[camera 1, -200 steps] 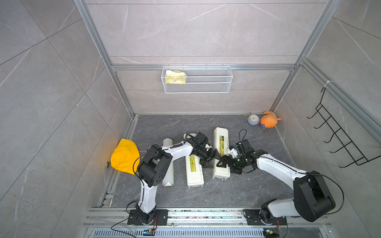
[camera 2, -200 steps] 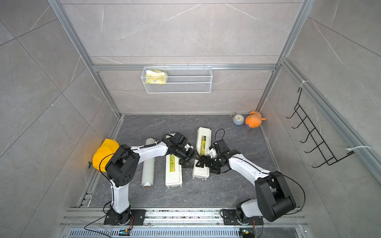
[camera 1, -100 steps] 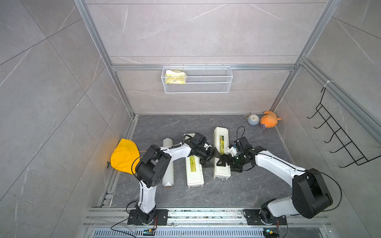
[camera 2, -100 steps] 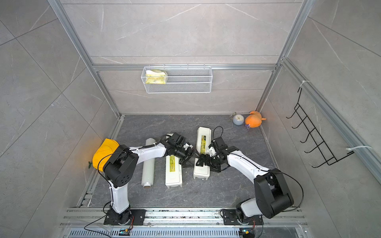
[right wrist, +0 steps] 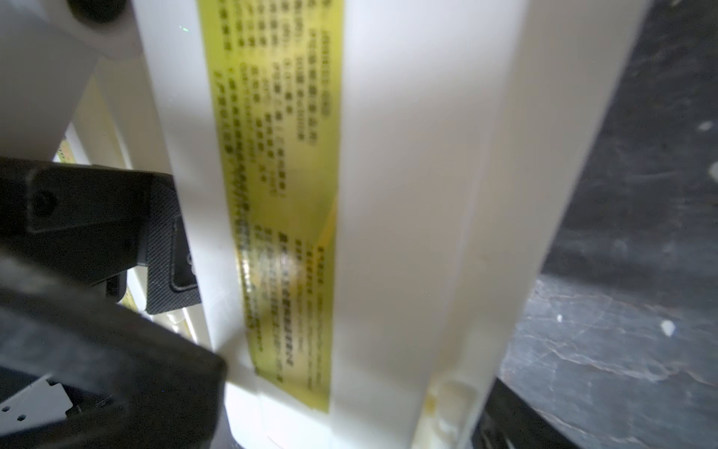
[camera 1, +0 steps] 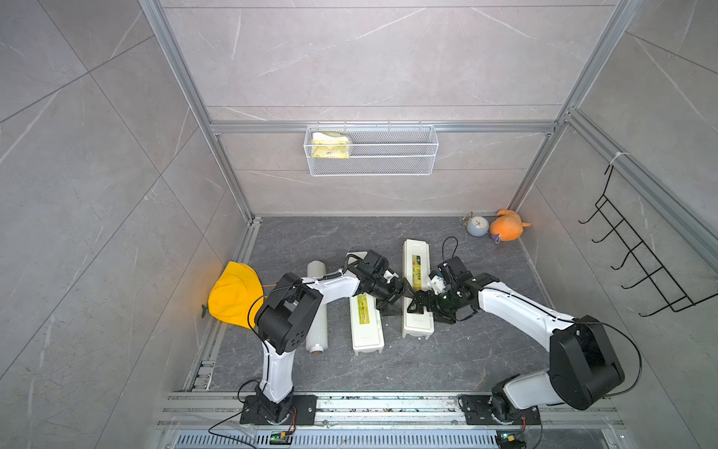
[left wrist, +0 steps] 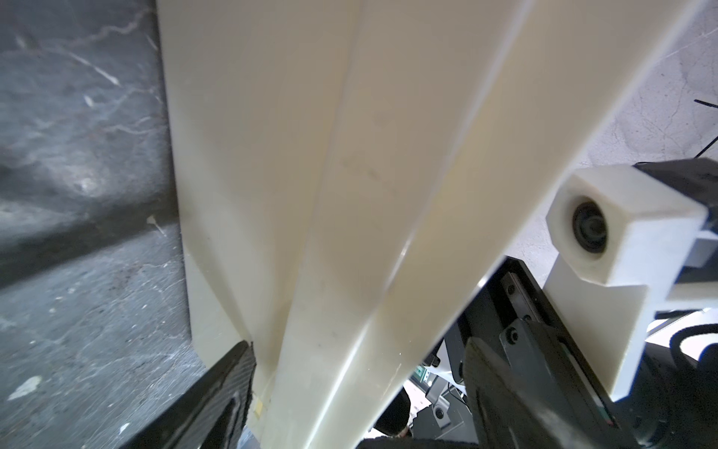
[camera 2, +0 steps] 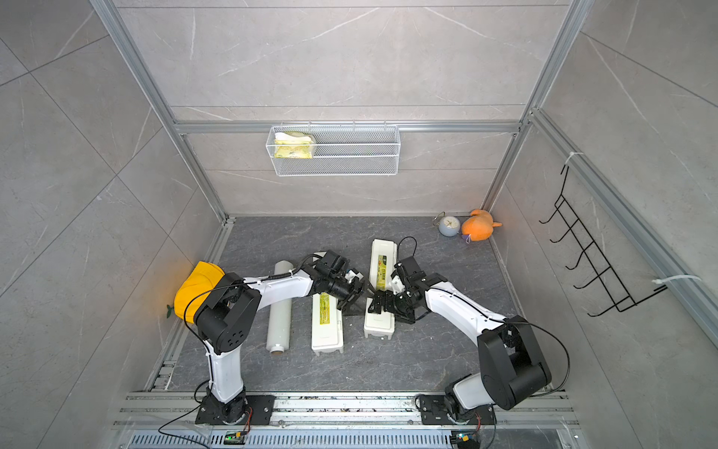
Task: Put plastic wrap rolls into dispensers
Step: Close the lid on the plastic wrap cutting box.
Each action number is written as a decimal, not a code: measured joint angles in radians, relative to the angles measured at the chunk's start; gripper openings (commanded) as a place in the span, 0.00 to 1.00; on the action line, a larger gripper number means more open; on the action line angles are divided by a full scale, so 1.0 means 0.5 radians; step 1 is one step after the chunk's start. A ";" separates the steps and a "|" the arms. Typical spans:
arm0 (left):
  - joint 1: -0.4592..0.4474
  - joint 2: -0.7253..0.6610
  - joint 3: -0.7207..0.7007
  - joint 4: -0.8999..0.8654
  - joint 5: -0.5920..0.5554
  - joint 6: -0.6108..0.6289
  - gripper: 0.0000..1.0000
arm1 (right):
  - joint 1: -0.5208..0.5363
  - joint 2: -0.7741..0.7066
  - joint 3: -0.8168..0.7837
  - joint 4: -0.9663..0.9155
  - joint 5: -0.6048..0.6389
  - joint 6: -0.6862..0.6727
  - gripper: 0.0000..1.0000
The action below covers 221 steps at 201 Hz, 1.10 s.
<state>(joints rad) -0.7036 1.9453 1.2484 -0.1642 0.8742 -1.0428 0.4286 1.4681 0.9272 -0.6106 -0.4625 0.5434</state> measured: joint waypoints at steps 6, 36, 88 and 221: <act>0.001 0.000 0.000 -0.002 -0.001 0.005 0.83 | 0.003 0.003 0.003 -0.002 0.004 0.004 0.94; 0.004 0.000 0.000 -0.050 -0.014 0.047 0.77 | 0.010 0.008 0.008 -0.007 0.014 0.005 0.94; 0.002 0.027 -0.005 -0.073 -0.023 0.072 0.67 | 0.010 0.031 0.005 0.019 -0.003 0.011 0.93; 0.014 0.046 0.007 -0.134 -0.034 0.285 0.45 | -0.123 -0.044 -0.249 0.322 -0.196 0.013 0.98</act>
<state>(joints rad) -0.6968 1.9682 1.2518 -0.2314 0.8574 -0.9005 0.3672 1.4460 0.8024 -0.4496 -0.5606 0.5499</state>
